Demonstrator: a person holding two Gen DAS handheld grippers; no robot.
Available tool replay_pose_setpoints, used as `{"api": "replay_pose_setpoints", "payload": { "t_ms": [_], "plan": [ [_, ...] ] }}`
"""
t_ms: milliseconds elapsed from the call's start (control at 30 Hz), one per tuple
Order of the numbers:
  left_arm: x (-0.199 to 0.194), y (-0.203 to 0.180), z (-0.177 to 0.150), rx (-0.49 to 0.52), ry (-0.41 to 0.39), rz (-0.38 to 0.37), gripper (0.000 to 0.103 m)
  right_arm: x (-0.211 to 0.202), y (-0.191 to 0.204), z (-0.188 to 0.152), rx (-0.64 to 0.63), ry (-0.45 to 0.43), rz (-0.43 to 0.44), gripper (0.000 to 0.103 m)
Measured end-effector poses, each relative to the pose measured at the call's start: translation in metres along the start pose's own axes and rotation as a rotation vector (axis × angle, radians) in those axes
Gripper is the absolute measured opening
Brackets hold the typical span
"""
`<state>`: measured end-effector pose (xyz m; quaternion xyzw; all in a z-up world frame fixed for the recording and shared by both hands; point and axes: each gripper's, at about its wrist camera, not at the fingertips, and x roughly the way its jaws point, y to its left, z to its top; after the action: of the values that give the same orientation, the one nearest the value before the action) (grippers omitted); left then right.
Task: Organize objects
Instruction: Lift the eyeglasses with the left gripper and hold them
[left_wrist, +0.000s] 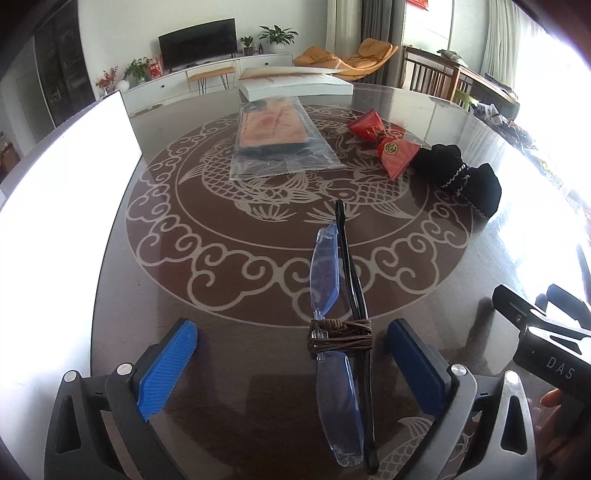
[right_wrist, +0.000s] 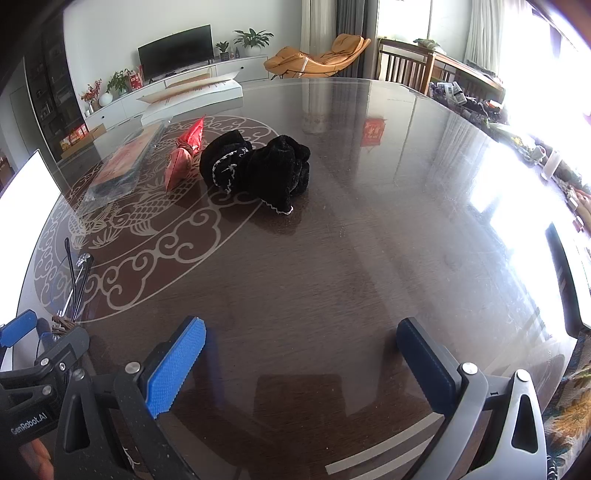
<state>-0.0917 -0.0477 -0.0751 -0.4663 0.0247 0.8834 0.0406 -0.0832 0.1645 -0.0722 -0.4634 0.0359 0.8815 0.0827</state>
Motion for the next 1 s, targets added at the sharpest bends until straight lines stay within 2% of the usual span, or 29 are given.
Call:
{"api": "replay_pose_setpoints", "payload": {
  "t_ms": [1000],
  "plan": [
    [0.0003, -0.0001, -0.0009, -0.007, -0.008, 0.003, 0.103, 0.0000, 0.0001, -0.0003, 0.000, -0.001, 0.000, 0.103]
  ]
}}
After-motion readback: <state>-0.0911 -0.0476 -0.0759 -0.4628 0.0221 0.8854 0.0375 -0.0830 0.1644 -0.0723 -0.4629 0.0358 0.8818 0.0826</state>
